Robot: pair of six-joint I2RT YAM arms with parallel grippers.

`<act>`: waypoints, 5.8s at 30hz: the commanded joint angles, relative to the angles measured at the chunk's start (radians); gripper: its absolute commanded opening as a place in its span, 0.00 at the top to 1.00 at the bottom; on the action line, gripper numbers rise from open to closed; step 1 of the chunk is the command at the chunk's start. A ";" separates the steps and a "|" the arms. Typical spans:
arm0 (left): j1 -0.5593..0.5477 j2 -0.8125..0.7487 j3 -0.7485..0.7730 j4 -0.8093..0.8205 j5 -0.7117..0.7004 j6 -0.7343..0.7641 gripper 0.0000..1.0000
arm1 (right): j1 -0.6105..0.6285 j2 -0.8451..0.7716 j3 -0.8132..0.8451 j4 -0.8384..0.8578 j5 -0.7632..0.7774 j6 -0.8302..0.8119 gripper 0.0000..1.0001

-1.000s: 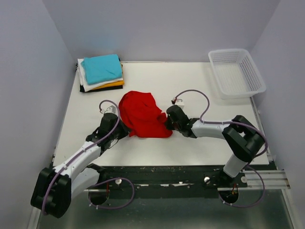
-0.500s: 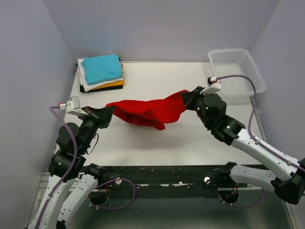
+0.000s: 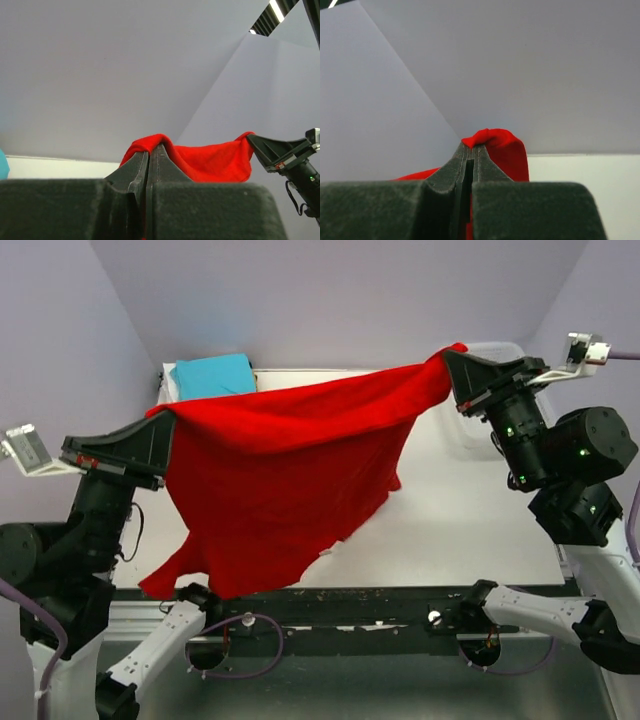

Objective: Fold and stack the t-shirts
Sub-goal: Flatten out the tshirt

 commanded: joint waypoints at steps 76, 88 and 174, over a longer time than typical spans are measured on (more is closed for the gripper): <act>0.071 1.051 -0.281 0.081 0.371 0.052 0.01 | -0.298 0.268 -0.954 0.096 -0.433 0.396 0.00; -0.001 1.132 -0.521 0.194 0.454 -0.033 0.01 | -0.298 0.374 -0.952 0.038 -0.200 0.492 0.00; -0.050 -0.266 -1.106 -0.458 0.063 -0.572 1.00 | -0.199 0.792 -0.620 0.225 -0.280 0.357 0.00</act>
